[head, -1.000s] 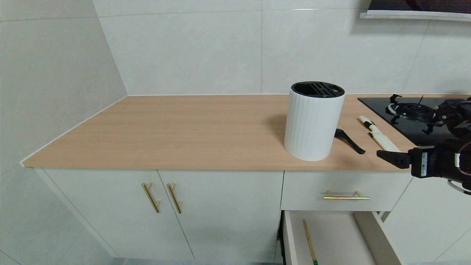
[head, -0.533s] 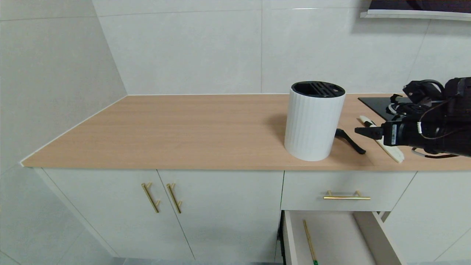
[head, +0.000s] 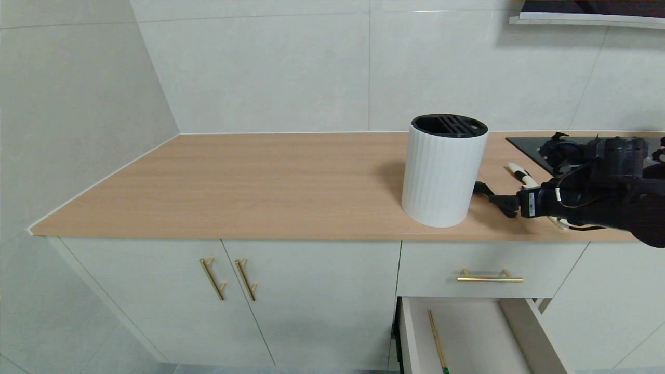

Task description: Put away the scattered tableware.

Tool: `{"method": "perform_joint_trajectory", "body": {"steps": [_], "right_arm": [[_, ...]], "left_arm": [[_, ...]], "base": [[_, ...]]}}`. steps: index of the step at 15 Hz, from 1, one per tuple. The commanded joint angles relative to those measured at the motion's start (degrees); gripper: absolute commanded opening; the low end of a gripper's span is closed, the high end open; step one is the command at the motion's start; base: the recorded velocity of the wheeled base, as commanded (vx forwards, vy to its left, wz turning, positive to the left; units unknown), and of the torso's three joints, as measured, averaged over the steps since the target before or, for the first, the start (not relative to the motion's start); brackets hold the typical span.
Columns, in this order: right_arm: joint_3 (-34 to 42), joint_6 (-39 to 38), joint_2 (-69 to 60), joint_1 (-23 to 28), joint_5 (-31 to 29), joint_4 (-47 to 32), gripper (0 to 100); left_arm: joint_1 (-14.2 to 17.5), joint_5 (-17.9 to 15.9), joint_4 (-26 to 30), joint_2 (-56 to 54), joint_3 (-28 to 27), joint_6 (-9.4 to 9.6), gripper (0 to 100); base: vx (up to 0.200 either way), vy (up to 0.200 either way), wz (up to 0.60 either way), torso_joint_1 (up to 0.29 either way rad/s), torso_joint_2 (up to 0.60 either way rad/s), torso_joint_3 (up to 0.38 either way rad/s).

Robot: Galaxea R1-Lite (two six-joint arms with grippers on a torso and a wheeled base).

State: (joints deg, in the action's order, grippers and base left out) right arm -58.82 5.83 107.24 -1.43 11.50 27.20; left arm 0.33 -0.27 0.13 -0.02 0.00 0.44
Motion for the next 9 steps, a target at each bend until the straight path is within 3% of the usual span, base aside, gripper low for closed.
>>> {"method": "perform_joint_trajectory", "body": {"steps": [1,9], "right_arm": [[-0.2,0.0,5.4,0.5,-0.1,1.9,100],[-0.2,-0.1,8.3,1.1,-0.1,7.4,100]], "left_arm": [[0.0,0.0,0.0,0.0,0.0,0.09,100],[0.0,0.0,0.0,0.0,0.0,0.00,100]], "base": [[0.000,0.000,0.00,0.000,0.00,0.000],[0.000,0.000,0.00,0.000,0.00,0.000]]}}
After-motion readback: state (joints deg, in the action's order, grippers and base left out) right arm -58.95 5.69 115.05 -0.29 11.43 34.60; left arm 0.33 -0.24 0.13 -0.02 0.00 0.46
